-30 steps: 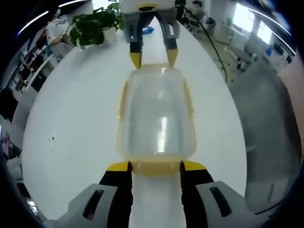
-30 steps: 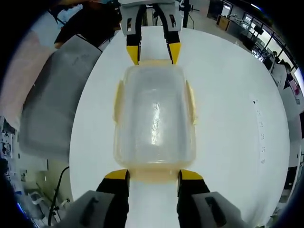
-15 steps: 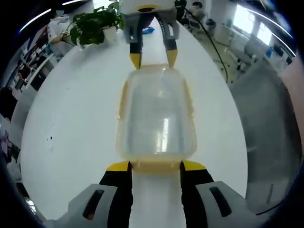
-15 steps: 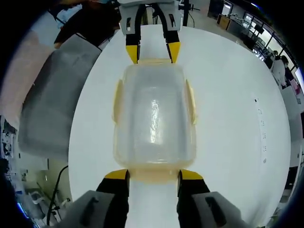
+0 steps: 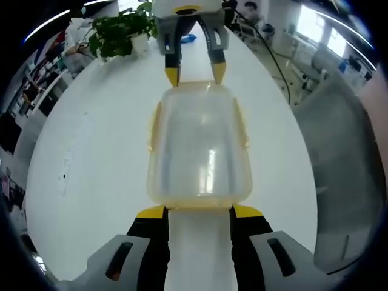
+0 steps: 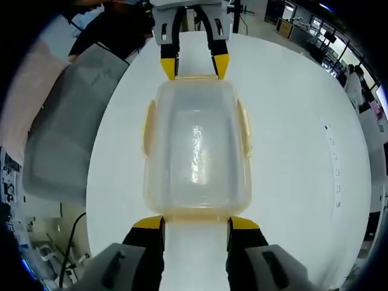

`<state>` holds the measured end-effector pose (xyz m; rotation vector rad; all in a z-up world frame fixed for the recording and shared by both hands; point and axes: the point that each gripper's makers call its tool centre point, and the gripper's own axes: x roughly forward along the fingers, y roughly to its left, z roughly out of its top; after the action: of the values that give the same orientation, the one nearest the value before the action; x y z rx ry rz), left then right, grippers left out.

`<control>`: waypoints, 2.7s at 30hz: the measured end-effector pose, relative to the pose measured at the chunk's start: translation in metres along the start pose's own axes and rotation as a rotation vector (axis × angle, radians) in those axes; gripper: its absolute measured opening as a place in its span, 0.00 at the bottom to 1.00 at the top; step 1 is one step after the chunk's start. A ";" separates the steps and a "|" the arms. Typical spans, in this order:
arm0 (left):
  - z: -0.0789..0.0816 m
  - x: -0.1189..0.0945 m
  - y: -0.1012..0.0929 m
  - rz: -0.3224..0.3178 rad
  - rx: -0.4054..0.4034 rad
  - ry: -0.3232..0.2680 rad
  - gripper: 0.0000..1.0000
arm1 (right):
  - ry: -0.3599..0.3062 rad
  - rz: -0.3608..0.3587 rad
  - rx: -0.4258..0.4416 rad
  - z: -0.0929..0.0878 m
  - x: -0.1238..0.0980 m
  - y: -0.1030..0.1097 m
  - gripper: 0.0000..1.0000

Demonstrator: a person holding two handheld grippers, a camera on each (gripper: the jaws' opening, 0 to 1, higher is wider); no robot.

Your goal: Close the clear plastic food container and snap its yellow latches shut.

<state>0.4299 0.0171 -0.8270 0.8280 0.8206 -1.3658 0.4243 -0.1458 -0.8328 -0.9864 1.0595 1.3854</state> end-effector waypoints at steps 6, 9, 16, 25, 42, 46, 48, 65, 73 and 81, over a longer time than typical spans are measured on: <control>0.000 0.000 0.000 -0.006 -0.002 -0.004 0.37 | -0.009 0.000 0.015 0.000 0.000 0.000 0.38; 0.000 0.000 0.001 -0.003 0.003 -0.007 0.38 | -0.007 0.000 0.023 -0.001 0.000 0.000 0.38; -0.009 0.001 0.000 0.027 0.034 0.016 0.37 | -0.019 -0.020 0.052 -0.003 0.000 0.000 0.40; -0.012 -0.007 0.003 0.044 -0.037 -0.013 0.38 | -0.025 -0.052 0.105 -0.011 -0.007 -0.001 0.40; 0.000 -0.034 0.014 0.105 -0.267 -0.142 0.37 | -0.036 -0.121 0.169 -0.008 -0.022 -0.003 0.40; 0.001 -0.037 0.019 0.140 -0.336 -0.158 0.37 | -0.052 -0.144 0.201 -0.006 -0.026 -0.006 0.39; 0.003 -0.037 0.020 0.143 -0.384 -0.183 0.37 | -0.062 -0.153 0.219 -0.005 -0.027 -0.007 0.39; 0.007 -0.027 0.013 0.122 -0.553 -0.229 0.36 | -0.162 -0.141 0.415 0.005 -0.023 -0.003 0.37; 0.006 -0.022 0.012 0.141 -0.611 -0.226 0.34 | -0.208 -0.128 0.519 0.009 -0.018 0.001 0.35; 0.005 -0.016 0.008 0.138 -0.663 -0.233 0.33 | -0.235 -0.116 0.623 0.008 -0.018 0.001 0.33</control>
<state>0.4373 0.0211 -0.8102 0.1985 0.9333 -0.9503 0.4247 -0.1423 -0.8138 -0.4090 1.1334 0.9514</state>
